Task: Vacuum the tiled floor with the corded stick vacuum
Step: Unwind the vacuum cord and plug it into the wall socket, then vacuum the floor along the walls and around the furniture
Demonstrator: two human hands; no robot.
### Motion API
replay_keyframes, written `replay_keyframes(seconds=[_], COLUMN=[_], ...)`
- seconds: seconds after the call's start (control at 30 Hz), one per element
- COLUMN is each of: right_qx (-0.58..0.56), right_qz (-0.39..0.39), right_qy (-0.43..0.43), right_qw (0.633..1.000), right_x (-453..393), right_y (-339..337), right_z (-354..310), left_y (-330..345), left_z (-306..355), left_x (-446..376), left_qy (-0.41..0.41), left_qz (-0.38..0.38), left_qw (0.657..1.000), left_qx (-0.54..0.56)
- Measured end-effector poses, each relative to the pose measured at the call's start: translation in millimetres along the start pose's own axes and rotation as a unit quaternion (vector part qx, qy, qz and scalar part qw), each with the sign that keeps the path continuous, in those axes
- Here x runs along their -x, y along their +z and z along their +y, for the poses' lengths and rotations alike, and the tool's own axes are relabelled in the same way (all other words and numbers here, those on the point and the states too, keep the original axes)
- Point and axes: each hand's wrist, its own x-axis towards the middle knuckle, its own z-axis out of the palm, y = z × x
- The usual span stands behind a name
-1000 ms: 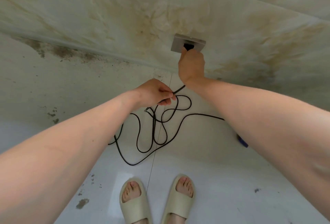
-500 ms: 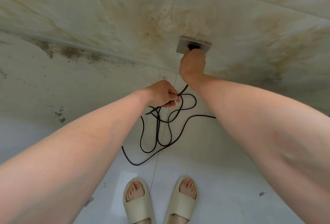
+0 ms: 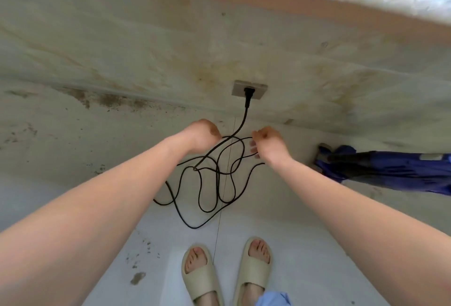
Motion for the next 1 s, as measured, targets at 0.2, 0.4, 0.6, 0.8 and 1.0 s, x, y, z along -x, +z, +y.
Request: replay_keyframes(seconds=[0.2, 0.4, 0.6, 0.8, 1.0], right_qx=[-0.190, -0.338, -0.463, -0.623, -0.679], right_qz=[0.028, 0.073, 0.164, 0.200, 0.149], right_qy=[0.123, 0.165, 0.152, 0.108, 0.077], right_qw=[0.974, 0.924, 0.858, 0.748, 0.715], right_x=[156, 287, 371, 410, 395], right_y=[-104, -225, -326, -408, -477], right_z=[0, -28, -31, -36, -45], left_y=[-40, -70, -87, -96, -96], left_z=[82, 212, 322, 440, 541], left_x=[121, 234, 305, 347, 360], left_qy=[0.047, 0.141, 0.234, 0.332, 0.545], left_qz=[-0.016, -0.035, -0.028, 0.156, 0.415], left_qw=[0.998, 0.989, 0.971, 0.920, 0.709], left_qx=[0.032, 0.022, 0.025, 0.134, -0.167])
